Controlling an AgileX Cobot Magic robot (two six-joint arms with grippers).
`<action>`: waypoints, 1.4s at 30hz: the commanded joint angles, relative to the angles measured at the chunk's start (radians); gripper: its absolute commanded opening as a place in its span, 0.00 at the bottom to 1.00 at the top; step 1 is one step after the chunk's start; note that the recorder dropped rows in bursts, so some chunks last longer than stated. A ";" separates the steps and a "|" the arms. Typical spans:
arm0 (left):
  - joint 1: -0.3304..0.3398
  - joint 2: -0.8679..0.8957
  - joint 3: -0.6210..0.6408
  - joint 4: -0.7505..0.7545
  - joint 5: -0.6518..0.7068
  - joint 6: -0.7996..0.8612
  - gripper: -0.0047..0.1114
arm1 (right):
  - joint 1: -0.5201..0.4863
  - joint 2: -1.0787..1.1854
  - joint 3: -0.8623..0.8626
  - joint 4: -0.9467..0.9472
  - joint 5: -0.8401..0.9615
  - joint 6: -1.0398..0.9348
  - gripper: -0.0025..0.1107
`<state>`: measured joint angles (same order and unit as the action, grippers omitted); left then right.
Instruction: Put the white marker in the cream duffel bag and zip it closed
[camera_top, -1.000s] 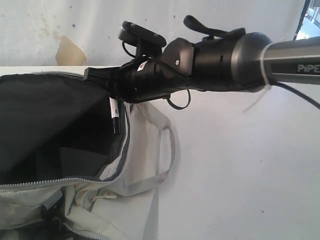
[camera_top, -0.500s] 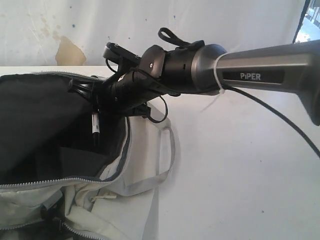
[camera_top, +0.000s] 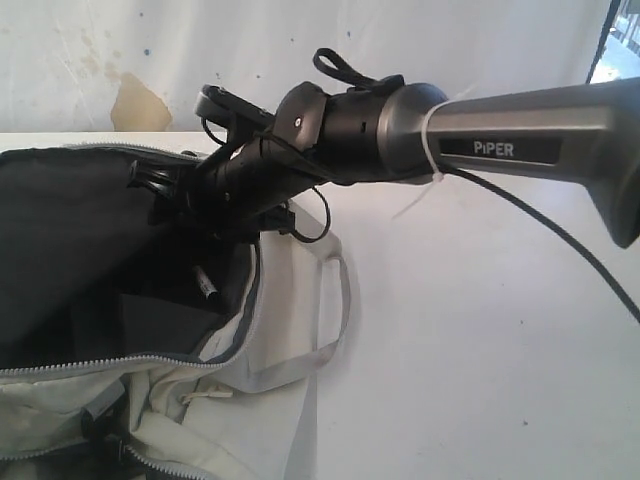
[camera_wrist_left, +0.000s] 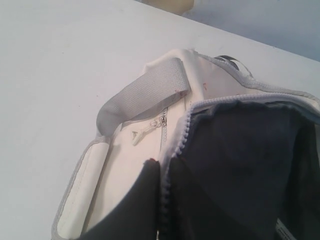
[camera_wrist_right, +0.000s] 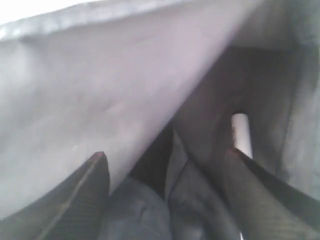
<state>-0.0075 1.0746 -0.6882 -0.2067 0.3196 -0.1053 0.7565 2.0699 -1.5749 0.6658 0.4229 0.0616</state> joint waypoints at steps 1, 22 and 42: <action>0.006 -0.010 0.001 0.008 -0.005 0.050 0.04 | -0.009 -0.032 -0.031 -0.011 0.109 -0.086 0.56; -0.053 -0.065 -0.001 -0.024 0.019 0.178 0.04 | -0.313 -0.165 -0.042 -0.145 0.611 -0.225 0.02; -0.385 -0.052 0.001 -0.498 0.185 0.557 0.04 | -0.371 -0.163 -0.042 -0.326 0.607 -0.212 0.02</action>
<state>-0.3840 1.0077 -0.6882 -0.6511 0.4354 0.3779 0.3897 1.9157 -1.6118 0.3466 1.0368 -0.1472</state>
